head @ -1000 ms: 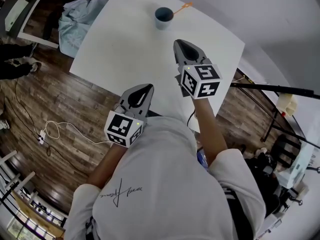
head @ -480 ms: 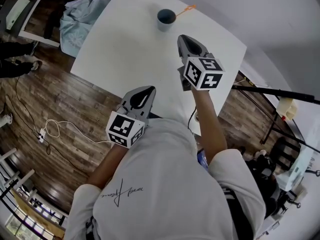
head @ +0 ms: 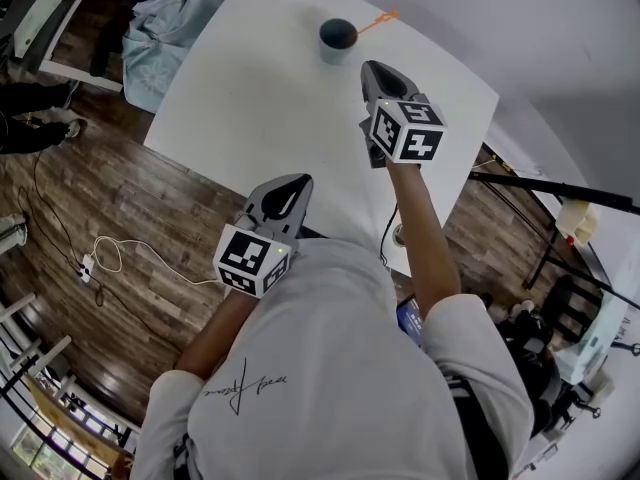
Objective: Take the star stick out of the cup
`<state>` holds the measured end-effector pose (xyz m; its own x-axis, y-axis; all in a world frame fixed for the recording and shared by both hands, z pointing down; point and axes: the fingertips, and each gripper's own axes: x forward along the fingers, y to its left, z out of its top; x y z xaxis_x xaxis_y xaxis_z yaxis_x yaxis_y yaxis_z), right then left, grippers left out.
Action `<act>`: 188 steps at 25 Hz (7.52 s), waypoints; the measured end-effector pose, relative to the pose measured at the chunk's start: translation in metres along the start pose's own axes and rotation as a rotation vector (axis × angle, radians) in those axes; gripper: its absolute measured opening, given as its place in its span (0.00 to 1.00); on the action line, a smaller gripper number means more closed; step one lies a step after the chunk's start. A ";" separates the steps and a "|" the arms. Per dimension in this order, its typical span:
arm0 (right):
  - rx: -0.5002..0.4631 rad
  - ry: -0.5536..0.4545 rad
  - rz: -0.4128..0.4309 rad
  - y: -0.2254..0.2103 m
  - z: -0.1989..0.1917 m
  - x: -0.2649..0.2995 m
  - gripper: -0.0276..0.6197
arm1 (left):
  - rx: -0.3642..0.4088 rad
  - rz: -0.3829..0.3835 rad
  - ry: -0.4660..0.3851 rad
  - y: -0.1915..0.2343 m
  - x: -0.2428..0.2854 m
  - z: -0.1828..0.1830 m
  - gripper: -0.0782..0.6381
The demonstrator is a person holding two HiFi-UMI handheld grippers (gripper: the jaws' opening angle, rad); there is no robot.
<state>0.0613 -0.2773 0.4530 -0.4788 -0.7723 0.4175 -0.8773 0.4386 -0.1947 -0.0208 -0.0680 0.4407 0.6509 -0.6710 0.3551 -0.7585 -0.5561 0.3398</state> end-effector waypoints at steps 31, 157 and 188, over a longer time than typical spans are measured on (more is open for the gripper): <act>0.043 0.005 -0.052 -0.032 -0.001 0.069 0.14 | -0.039 0.031 0.019 0.022 0.000 -0.004 0.12; 0.014 -0.180 0.017 -0.005 0.072 -0.037 0.08 | -0.011 -0.004 -0.106 -0.011 -0.015 0.012 0.12; 0.050 -0.099 0.039 0.006 0.015 -0.055 0.08 | -0.044 -0.004 -0.100 -0.012 -0.010 0.007 0.12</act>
<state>0.0820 -0.2390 0.4159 -0.5116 -0.7978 0.3190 -0.8571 0.4479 -0.2544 -0.0185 -0.0581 0.4271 0.6460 -0.7157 0.2653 -0.7524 -0.5385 0.3794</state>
